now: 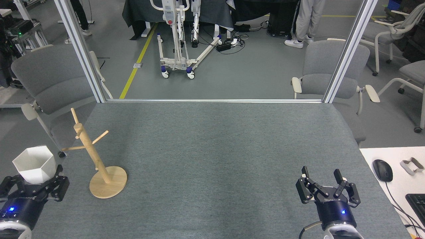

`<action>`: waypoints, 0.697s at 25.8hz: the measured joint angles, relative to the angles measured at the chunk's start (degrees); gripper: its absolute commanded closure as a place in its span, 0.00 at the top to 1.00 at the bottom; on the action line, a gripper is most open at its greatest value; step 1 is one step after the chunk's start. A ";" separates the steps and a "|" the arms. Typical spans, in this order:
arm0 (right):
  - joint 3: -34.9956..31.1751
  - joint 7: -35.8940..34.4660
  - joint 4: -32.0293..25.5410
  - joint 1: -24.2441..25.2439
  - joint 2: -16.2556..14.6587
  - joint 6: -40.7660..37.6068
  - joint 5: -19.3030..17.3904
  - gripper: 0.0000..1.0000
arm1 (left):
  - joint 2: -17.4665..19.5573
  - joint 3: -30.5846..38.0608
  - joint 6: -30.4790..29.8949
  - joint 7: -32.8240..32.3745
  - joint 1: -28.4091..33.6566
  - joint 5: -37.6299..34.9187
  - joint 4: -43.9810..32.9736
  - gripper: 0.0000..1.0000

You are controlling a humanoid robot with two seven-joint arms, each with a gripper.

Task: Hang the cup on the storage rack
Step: 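Carry the cup with the left gripper past the wooden stand, then move the cup with the left gripper onto a peg of the stand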

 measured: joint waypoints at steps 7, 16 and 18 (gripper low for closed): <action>-0.06 0.09 0.51 -0.03 -0.12 -0.01 -0.14 1.00 | -0.41 -4.00 4.21 -0.18 -1.05 -3.30 0.16 0.00; -0.14 0.30 2.20 -0.18 -0.50 0.25 -0.23 1.00 | -0.62 -7.90 6.80 -0.22 -1.27 -4.36 0.12 0.00; -0.13 0.35 2.33 -0.24 -0.27 0.25 -0.24 1.00 | -0.77 -8.57 6.91 -0.22 -1.28 -4.83 0.12 0.00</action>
